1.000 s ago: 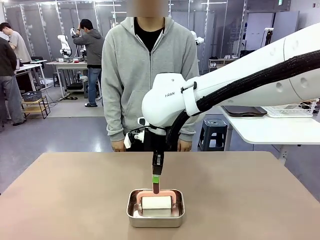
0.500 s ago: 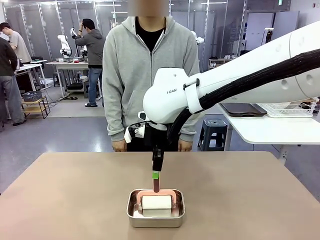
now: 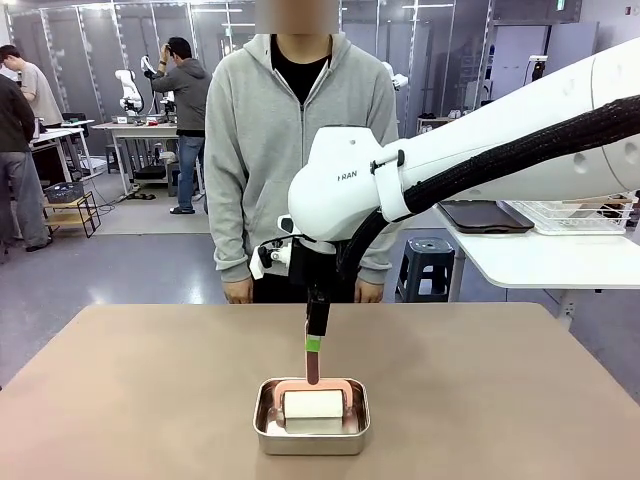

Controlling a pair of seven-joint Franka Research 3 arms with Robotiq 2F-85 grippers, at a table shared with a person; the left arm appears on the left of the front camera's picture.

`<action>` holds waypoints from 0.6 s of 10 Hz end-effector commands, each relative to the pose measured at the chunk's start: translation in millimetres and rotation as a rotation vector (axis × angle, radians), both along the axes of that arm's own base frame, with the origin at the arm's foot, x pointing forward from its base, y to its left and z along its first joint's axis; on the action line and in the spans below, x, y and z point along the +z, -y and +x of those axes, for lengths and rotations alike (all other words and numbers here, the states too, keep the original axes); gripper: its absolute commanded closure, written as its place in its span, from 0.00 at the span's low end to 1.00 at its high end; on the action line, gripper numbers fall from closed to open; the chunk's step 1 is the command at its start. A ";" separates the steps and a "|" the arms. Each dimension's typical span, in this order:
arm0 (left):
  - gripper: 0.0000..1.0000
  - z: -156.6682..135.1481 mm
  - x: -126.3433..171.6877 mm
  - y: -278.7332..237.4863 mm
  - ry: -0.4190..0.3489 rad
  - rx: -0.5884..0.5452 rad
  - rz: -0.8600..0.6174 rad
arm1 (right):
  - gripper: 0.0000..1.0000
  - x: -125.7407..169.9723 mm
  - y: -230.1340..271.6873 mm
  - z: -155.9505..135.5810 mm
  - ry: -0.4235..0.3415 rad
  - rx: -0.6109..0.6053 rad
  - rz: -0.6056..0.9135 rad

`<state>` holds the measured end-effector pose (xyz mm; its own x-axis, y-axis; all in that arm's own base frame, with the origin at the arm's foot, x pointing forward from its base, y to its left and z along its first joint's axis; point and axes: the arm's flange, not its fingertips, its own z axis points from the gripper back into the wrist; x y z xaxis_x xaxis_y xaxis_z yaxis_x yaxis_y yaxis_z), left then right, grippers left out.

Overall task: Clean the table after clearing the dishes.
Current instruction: Place the Lint Roller back on top of the Airtight Container.

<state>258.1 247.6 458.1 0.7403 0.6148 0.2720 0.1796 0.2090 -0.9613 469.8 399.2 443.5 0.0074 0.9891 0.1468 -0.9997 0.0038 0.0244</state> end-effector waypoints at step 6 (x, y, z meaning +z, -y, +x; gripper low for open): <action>0.00 -0.8 2.8 -1.5 0.018 -0.003 -0.004 | 0.00 0.1 0.3 0.3 0.001 -0.001 0.000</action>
